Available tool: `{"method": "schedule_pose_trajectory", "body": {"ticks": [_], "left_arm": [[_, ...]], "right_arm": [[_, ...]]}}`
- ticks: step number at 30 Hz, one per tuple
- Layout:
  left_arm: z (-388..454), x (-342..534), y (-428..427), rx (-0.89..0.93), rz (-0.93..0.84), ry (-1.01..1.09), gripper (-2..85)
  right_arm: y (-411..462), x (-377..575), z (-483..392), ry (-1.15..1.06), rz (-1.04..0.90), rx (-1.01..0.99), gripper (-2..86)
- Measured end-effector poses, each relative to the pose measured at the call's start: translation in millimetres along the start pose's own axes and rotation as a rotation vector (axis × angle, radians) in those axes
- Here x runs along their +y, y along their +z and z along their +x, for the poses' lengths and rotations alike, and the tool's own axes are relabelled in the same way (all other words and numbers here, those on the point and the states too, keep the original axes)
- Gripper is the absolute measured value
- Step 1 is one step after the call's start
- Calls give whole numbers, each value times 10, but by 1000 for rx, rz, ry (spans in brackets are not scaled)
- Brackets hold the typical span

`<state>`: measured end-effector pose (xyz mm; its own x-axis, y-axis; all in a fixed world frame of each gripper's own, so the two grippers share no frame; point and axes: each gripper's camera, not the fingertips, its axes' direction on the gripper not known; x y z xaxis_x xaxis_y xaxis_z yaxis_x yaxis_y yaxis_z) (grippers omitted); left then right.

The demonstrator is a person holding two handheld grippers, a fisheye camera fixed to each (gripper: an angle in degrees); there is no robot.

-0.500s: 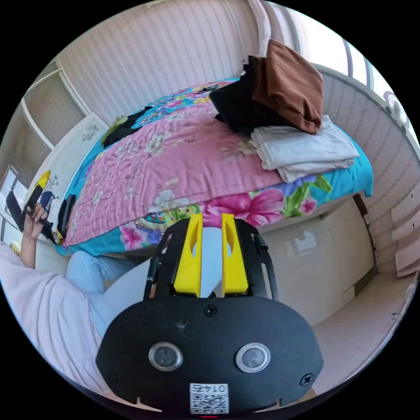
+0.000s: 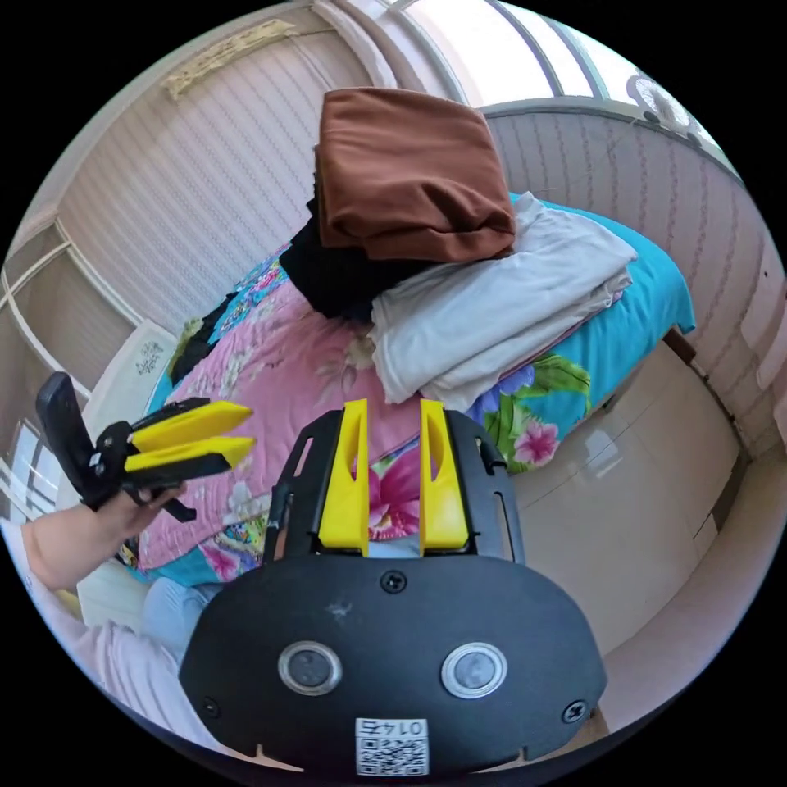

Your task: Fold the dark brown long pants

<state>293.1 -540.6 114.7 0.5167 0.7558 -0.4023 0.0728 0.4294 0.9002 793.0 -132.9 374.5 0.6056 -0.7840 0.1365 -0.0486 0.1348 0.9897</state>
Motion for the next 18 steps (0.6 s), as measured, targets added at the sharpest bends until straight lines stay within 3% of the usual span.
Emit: {"method": "schedule_pose_trajectory", "body": {"ticks": [6, 11, 18], "left_arm": [[242, -560, 1262, -64, -113, 167, 117], [396, -801, 1942, -147, -146, 311, 116], [523, -944, 2137, -241, -37, 333, 20]], "right_arm": [[-156, -461, 418, 162, -77, -191, 51], [-759, -583, 510, 120, -2, -356, 16], [-1648, -676, 269, -17, 60, -479, 6]]}}
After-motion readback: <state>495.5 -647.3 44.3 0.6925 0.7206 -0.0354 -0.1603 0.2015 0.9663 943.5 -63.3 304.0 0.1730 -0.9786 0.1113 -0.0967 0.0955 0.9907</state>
